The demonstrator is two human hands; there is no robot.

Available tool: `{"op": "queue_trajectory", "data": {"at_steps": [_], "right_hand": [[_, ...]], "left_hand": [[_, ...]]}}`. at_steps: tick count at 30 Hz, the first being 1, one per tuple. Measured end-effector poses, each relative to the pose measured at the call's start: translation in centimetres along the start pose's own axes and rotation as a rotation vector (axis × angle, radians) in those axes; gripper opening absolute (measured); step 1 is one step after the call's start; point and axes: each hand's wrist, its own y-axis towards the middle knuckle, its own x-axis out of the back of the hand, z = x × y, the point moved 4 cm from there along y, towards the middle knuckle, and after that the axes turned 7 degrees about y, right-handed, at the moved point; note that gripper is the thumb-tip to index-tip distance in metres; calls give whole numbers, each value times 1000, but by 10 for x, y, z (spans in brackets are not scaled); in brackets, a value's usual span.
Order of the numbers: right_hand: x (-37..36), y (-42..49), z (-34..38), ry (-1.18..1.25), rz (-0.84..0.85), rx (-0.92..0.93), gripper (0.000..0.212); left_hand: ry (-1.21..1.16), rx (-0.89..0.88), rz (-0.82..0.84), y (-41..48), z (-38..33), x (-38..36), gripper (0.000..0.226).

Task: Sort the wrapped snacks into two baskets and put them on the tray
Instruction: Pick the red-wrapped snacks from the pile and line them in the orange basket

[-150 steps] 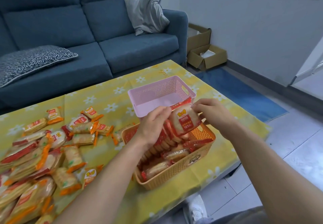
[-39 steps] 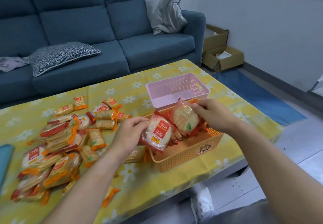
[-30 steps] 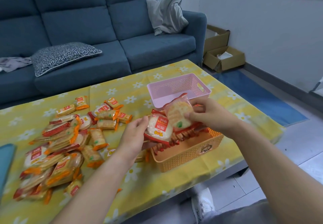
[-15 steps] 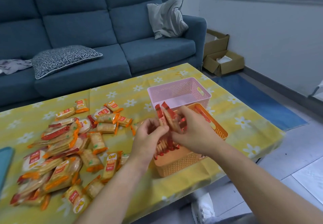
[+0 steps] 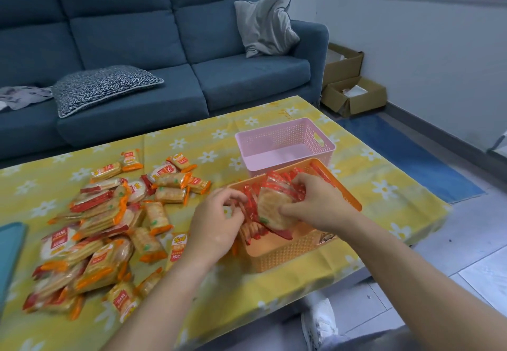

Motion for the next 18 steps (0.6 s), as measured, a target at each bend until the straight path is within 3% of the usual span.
{"op": "queue_trajectory", "data": {"at_steps": [2,4,9,13,18], "right_hand": [[-11,-5,2,-62,21,4,36],[-27,-10,7,-101,53,51,45],[-29,-15,27,-246,13,203,35],[-24,-10,25,-388,59,116,42],[-58,-4,22,-534,73,77,40]], "left_hand": [[188,-24,69,-1,14,-3,26],[218,-41,127,-1,22,-10,22],[220,-38,195,11,26,-15,25],[386,-55,260,16,24,-14,37],[556,-57,263,35,16,-10,34]]}}
